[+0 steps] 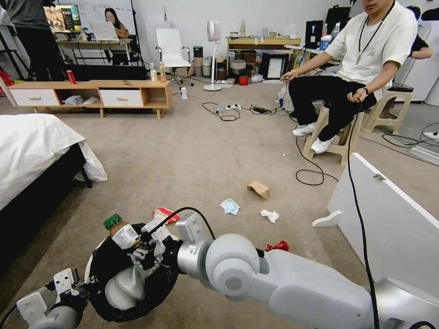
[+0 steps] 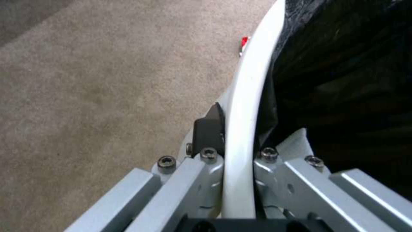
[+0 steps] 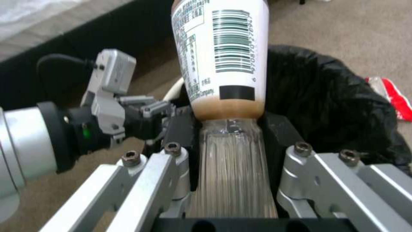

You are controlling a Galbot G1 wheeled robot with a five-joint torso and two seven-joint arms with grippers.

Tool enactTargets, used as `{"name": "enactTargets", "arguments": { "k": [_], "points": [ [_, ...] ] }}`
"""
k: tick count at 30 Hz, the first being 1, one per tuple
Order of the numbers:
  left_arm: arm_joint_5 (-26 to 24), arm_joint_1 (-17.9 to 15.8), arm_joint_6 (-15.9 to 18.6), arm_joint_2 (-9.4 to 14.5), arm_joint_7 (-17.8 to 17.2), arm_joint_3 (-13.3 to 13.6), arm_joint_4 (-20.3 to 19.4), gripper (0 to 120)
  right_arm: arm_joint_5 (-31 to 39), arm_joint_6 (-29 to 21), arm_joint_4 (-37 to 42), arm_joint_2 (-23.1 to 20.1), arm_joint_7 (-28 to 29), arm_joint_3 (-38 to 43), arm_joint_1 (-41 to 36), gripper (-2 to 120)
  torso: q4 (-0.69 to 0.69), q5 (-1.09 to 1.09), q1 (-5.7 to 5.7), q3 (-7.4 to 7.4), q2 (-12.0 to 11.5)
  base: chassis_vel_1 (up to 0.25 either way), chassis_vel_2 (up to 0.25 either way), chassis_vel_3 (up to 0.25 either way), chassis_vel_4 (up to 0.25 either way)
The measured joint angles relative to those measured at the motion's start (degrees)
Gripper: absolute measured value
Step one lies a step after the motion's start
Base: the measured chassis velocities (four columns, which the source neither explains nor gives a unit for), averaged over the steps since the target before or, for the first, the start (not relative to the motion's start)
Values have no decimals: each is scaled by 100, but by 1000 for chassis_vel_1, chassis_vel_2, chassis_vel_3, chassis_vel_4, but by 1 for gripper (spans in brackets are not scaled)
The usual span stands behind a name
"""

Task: Pick up the trash bin and place the garbage on the floor into it.

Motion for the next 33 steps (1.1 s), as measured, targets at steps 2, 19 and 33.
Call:
{"name": "enactTargets", "arguments": {
  "k": [2, 19, 33],
  "points": [
    [1, -1, 0, -14, 1, 2, -7, 2, 36, -69, -49, 63, 100, -68, -27, 26, 0, 0, 0, 0, 0, 0, 0, 0, 0],
    [34, -2, 0, -44, 33, 35, 10, 2, -242, -76, -517, 122, 88, -265, -300, 26, 0, 0, 0, 0, 0, 0, 0, 0, 0],
    [64, -15, 0, -51, 46, 49, 75, 2, -321, -130, -501, -49, 117, -204, -395, 38, 0, 1, 0, 0, 0, 0, 0, 0, 0]
  ]
}}
